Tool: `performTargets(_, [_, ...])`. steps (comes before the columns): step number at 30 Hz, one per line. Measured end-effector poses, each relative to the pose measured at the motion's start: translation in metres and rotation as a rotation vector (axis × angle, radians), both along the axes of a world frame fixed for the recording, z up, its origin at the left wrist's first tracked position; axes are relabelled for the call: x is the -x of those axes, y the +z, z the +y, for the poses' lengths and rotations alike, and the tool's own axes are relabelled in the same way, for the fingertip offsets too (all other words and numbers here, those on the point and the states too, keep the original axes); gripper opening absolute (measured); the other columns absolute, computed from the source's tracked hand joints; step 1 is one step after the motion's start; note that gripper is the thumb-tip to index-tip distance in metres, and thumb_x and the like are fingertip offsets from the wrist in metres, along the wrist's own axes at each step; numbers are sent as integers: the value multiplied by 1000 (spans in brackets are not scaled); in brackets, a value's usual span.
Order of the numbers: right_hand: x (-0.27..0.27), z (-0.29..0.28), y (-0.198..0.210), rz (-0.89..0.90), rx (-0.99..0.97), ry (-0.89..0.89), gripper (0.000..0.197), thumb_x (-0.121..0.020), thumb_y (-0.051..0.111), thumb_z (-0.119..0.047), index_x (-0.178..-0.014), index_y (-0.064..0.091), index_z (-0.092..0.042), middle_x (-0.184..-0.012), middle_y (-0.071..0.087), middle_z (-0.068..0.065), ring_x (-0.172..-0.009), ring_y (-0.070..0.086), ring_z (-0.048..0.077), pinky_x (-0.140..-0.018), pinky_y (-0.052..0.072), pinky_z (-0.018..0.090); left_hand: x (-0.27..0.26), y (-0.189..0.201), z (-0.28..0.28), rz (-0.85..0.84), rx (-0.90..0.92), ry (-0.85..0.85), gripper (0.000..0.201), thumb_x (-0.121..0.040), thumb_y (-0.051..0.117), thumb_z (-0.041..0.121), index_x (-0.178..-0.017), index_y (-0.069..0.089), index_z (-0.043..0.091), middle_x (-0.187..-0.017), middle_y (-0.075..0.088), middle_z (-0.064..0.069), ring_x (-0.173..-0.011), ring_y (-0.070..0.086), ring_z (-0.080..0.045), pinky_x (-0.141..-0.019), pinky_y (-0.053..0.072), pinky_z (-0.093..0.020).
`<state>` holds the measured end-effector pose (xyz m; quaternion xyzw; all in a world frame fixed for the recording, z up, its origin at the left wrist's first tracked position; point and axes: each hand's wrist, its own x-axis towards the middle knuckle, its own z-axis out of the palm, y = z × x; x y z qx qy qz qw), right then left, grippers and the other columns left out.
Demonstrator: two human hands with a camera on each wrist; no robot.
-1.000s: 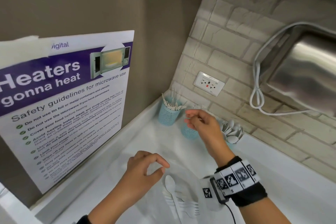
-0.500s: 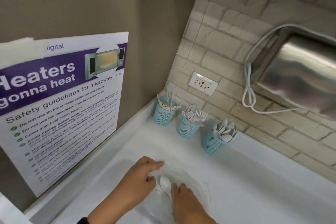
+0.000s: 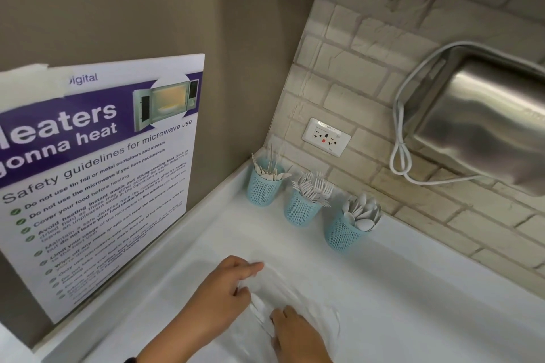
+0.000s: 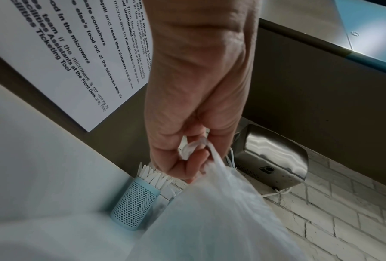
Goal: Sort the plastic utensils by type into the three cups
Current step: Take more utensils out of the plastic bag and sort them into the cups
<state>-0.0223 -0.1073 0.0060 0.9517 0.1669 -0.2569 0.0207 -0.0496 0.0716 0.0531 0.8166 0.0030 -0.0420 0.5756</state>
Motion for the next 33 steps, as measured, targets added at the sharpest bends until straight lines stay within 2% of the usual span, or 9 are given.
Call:
performTargets(3, [3,-3,5,-50,-105,-21,27,-101,34,-19,-126,42,-13,-128,43,3,-119,50,23,-81,35,29,1,-1,-1,1,-5,-4,49,-91,47,0,-127,55,33,-110,50,14,-57,44,-1,-64,38,-7])
performTargets(8, [2,-6,26,-67,-259,-103,26,-97,44,-21,-122,52,-20,-122,54,-1,-112,54,19,-95,37,24,-1,-3,0,1,-17,2,50,-90,48,0,-130,53,32,-109,48,14,-57,45,0,-64,38,-7])
performTargets(10, [3,-10,36,-30,-426,-158,19,-94,48,-18,-97,58,-33,-101,61,-9,-99,57,15,-90,39,19,-1,-3,1,-3,-26,6,51,-90,48,1,-130,53,31,-110,48,14,-59,46,1,-65,38,-7])
performTargets(13, [4,-20,51,-19,-679,-218,43,-87,58,-7,-73,57,-47,-82,66,-24,-84,60,-1,-78,41,7,-1,-3,2,-8,-42,-3,52,-90,48,0,-130,52,33,-110,48,13,-60,46,1,-67,38,-6])
performTargets(20, [5,-32,82,-75,-1085,-342,29,-90,53,7,-89,64,-20,-94,74,-7,-96,65,11,-91,46,34,4,1,2,-17,-79,-41,55,-89,50,2,-124,49,45,-110,43,15,-72,48,2,-75,40,-6])
performTargets(23, [6,-30,90,-122,-1264,-412,18,-95,47,5,-97,59,-9,-85,72,2,-90,67,15,-85,48,36,6,6,-1,-63,-254,18,48,-90,57,22,-121,43,56,-120,34,20,-105,38,-1,-100,35,-19])
performTargets(25, [7,-26,93,-151,-1342,-437,16,-98,44,-3,-100,57,-13,-77,66,2,-86,66,20,-82,46,36,8,14,-7,-125,-351,90,38,-84,58,45,-115,44,61,-123,26,27,-115,27,-3,-97,27,-24])
performTargets(28, [8,-15,94,-89,-1483,-481,15,-101,44,-16,-101,56,-24,-72,59,-2,-81,58,20,-77,40,32,11,25,-15,-240,-287,96,40,-64,41,75,-101,50,63,-123,30,37,-118,21,10,-90,17,-15])
performTargets(33, [12,4,106,281,-1876,-620,13,-90,47,-9,-103,50,-7,-81,59,9,-93,63,26,-89,50,37,14,27,-28,-326,-271,8,49,-58,32,86,-99,44,60,-112,46,38,-121,21,16,-98,6,-4])
